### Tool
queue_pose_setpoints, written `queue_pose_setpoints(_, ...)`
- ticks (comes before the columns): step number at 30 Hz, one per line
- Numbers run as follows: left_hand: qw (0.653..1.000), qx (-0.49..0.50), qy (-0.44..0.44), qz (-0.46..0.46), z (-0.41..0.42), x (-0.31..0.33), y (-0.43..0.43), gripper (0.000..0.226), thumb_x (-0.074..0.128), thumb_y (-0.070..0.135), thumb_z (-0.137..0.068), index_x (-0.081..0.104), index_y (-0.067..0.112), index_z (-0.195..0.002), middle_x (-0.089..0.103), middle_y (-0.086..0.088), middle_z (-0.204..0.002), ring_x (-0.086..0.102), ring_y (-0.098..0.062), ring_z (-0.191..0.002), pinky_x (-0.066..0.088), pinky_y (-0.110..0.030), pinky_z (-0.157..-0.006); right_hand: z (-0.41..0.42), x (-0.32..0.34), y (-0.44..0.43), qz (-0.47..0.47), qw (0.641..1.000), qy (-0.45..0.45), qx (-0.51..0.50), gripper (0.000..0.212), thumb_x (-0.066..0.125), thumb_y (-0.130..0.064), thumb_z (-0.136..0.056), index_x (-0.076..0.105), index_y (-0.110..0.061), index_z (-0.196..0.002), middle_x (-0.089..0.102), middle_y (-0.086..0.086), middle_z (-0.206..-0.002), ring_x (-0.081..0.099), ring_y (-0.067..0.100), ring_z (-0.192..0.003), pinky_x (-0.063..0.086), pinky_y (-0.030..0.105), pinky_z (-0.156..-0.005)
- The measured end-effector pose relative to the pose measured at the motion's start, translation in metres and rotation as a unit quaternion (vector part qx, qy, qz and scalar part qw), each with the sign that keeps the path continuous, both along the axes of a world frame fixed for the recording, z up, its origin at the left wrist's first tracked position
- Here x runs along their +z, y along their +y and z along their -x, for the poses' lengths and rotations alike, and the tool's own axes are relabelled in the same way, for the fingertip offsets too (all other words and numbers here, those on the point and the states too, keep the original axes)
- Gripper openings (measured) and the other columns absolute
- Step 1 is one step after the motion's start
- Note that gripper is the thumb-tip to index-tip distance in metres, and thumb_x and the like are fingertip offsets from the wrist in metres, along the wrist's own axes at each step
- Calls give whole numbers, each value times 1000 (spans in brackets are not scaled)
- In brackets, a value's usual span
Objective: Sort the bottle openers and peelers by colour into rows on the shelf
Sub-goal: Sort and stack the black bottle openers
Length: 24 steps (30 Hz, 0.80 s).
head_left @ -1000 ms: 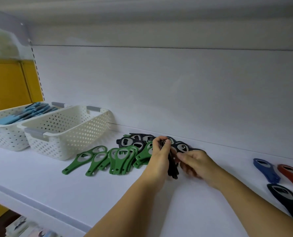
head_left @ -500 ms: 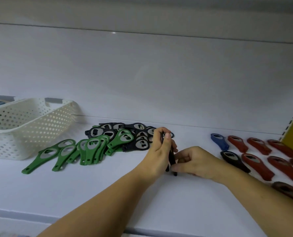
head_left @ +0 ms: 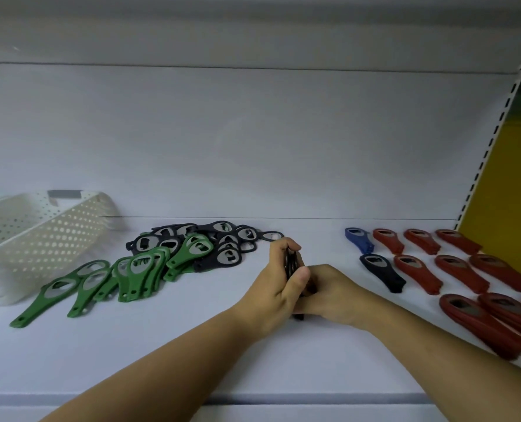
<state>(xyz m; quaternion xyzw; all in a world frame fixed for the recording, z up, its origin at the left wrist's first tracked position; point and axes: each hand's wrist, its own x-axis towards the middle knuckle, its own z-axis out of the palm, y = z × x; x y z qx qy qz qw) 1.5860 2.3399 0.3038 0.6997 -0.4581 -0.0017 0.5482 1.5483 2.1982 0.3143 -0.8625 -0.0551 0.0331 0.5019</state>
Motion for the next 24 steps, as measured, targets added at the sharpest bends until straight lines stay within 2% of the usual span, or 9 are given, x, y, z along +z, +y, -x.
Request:
queue_pose_setpoints(3, 999, -8, -28, -30, 5, 2, -1, 32, 37, 47, -88, 27, 33, -115, 49, 1, -95, 50, -11, -79, 47, -32, -73, 3, 2, -4, 4, 1000, 10, -8, 24, 73, -28, -61, 60, -9, -68, 55, 5, -68, 52, 15, -68, 42, 31, -67)
queue_pose_setpoints(5, 999, -20, 0, -45, 7, 5, 0, 41, 45, 47, -86, 26, 41, -122, 50, 8, -108, 55, -8, -90, 50, -28, -80, 5, 6, -9, 2, 1000, 14, 3, 34, 72, -32, -61, 58, -3, -69, 55, 8, -72, 52, 16, -70, 40, 32, -69)
queue_pose_setpoints(6, 998, -28, 27, -43, 7, 6, 1, 47, 51, 43, -86, 27, 47, -126, 49, 12, -116, 55, -3, -99, 49, -24, -87, 7, 8, -12, 5, 1000, 16, 6, 27, 74, -29, -64, 60, -6, -67, 56, 7, -72, 52, 16, -70, 41, 32, -70)
queue_pose_setpoints(7, 997, -39, 61, -33, 6, 7, 2, 54, 57, 35, -87, 28, 51, -129, 49, 15, -122, 54, 1, -107, 47, -22, -93, 9, 9, -17, 6, 1000, 16, 8, 16, 75, -24, -69, 63, -14, -63, 57, 4, -70, 53, 15, -69, 41, 30, -69)
queue_pose_setpoints(9, 990, -60, 127, 3, 4, 8, 2, 60, 62, 16, -86, 39, 47, -132, 56, 18, -123, 57, -2, -111, 47, -23, -95, 10, 7, -25, 6, 1000, 10, 3, 20, 74, -13, -78, 66, -21, -61, 58, 1, -65, 52, 14, -63, 41, 28, -65)
queue_pose_setpoints(12, 983, -55, 170, 31, 1, 9, 2, 61, 64, -6, -84, 51, 38, -125, 66, 20, -111, 63, -6, -103, 49, -20, -85, 10, -4, -27, -18, 999, 1, -27, 9, 72, -8, -76, 66, -2, -76, 56, 8, -64, 53, 17, -60, 43, 32, -62)
queue_pose_setpoints(17, 980, -34, 186, 57, 1, 9, 1, 57, 64, -10, -81, 57, 30, -121, 68, 11, -113, 66, -10, -100, 51, -21, -82, 8, -14, -26, -5, 999, -21, -34, 19, 74, -19, -75, 60, -7, -73, 53, 3, -60, 50, 15, -58, 41, 30, -60)
queue_pose_setpoints(20, 982, -38, 178, 56, 3, 10, 2, 59, 63, -9, -83, 55, 33, -123, 63, 4, -122, 65, -10, -106, 52, -21, -85, 8, -21, -25, 39, 998, -48, -30, 39, 75, -45, -69, 61, -10, -80, 51, 9, -65, 45, 14, -61, 37, 33, -60)
queue_pose_setpoints(24, 989, -45, 140, 32, 6, 9, 1, 63, 70, -3, -80, 55, 41, -122, 61, 7, -125, 60, -11, -115, 51, -23, -90, 7, -23, -25, 43, 997, -46, -39, 55, 72, -58, -62, 66, -10, -87, 62, 15, -76, 46, 13, -66, 38, 33, -63)
